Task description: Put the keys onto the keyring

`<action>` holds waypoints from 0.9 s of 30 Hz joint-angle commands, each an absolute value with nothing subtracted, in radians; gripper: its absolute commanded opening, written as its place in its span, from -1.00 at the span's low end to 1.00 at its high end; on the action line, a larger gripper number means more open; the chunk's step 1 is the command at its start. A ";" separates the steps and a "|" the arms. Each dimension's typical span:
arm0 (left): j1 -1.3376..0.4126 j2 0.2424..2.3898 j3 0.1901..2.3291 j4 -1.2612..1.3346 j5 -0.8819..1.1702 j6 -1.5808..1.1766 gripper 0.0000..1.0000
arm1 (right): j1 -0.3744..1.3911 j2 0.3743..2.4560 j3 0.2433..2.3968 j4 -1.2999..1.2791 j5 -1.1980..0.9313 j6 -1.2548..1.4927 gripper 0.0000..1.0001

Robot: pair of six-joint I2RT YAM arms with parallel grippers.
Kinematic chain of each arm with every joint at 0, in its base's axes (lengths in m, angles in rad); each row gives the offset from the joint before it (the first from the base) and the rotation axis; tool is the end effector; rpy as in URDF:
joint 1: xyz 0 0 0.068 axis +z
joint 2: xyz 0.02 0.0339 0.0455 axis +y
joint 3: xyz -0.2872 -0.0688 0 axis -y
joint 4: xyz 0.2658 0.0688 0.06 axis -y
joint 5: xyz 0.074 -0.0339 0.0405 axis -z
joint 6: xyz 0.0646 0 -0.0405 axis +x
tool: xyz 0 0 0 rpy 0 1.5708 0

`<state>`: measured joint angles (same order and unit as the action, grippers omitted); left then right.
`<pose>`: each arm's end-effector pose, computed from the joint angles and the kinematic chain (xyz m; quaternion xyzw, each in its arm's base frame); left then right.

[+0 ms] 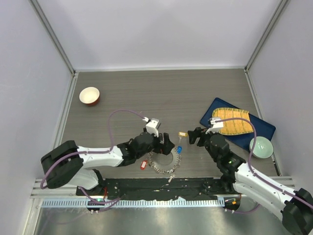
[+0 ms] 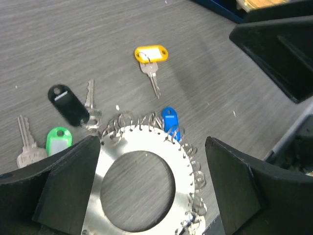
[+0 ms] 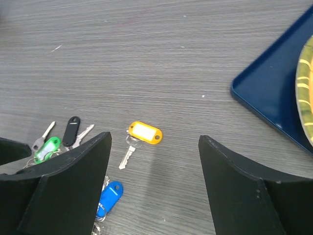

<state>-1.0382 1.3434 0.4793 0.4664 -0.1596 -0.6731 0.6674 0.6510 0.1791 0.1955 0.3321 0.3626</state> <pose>0.1614 -0.2537 0.1768 0.1073 0.8244 -0.3730 0.4119 0.1587 0.0983 0.1833 -0.0209 0.7928 0.1781 0.5825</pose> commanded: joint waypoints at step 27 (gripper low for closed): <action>-1.204 1.606 0.812 0.230 -0.295 -0.512 -0.40 | 0.667 0.692 0.146 0.295 0.480 0.434 0.48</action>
<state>-1.2182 1.6203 0.8185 0.1902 -0.3653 -0.5419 0.6674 0.6704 0.1398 0.2302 0.4725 0.4255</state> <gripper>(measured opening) 0.300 0.742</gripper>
